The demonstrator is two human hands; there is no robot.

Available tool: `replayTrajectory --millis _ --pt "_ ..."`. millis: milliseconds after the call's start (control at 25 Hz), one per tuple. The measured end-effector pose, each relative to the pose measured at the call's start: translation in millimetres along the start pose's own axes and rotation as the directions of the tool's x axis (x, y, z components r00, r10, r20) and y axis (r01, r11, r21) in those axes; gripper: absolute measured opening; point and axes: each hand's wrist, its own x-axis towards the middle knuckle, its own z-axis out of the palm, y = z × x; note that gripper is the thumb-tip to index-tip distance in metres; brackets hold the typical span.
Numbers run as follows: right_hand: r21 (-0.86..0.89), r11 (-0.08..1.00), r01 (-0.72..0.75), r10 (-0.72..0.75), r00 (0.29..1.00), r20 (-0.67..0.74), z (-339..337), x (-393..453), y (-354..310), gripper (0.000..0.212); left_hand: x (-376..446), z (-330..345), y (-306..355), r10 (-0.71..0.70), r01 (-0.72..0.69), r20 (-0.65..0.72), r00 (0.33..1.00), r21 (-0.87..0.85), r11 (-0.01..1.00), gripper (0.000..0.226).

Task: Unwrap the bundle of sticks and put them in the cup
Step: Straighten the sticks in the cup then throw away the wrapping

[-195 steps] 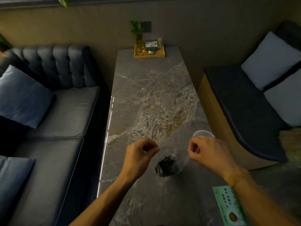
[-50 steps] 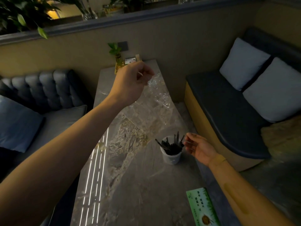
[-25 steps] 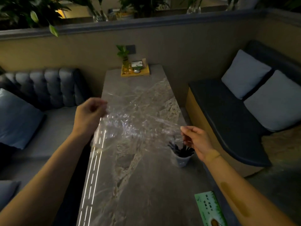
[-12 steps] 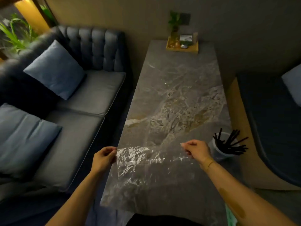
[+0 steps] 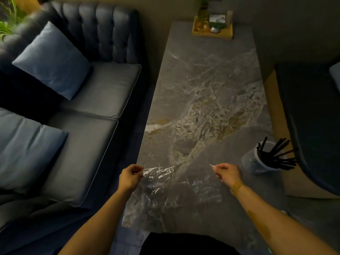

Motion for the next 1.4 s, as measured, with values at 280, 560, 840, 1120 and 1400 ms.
replayTrajectory --millis 280,560,840,1120,1400 --pt "-0.007 0.998 -0.058 0.057 0.995 -0.081 9.2 -2.4 12.7 0.005 15.3 10.0 2.3 0.065 -0.067 0.019 0.998 0.165 0.984 0.013" --pt "-0.017 1.000 0.025 -0.027 0.991 -0.134 1.8 -11.4 19.7 0.024 16.5 6.1 11.9 0.181 -0.176 -0.005 0.983 0.209 0.962 0.018" --pt "-0.252 0.962 0.104 -0.139 0.982 -0.125 -56.8 -38.1 57.1 0.023 -1.8 48.6 63.0 0.489 -0.539 0.230 0.841 0.300 0.787 0.022" --pt "-0.638 0.756 0.146 -0.223 0.974 -0.041 -148.7 -44.0 83.5 0.056 -24.9 134.7 129.4 0.416 -0.754 0.647 0.639 0.418 0.507 0.057" --pt "-0.683 0.697 0.217 -0.274 0.961 0.025 -221.9 -23.1 67.3 0.104 -62.7 207.6 203.3 0.413 -0.797 0.687 0.598 0.455 0.397 0.090"
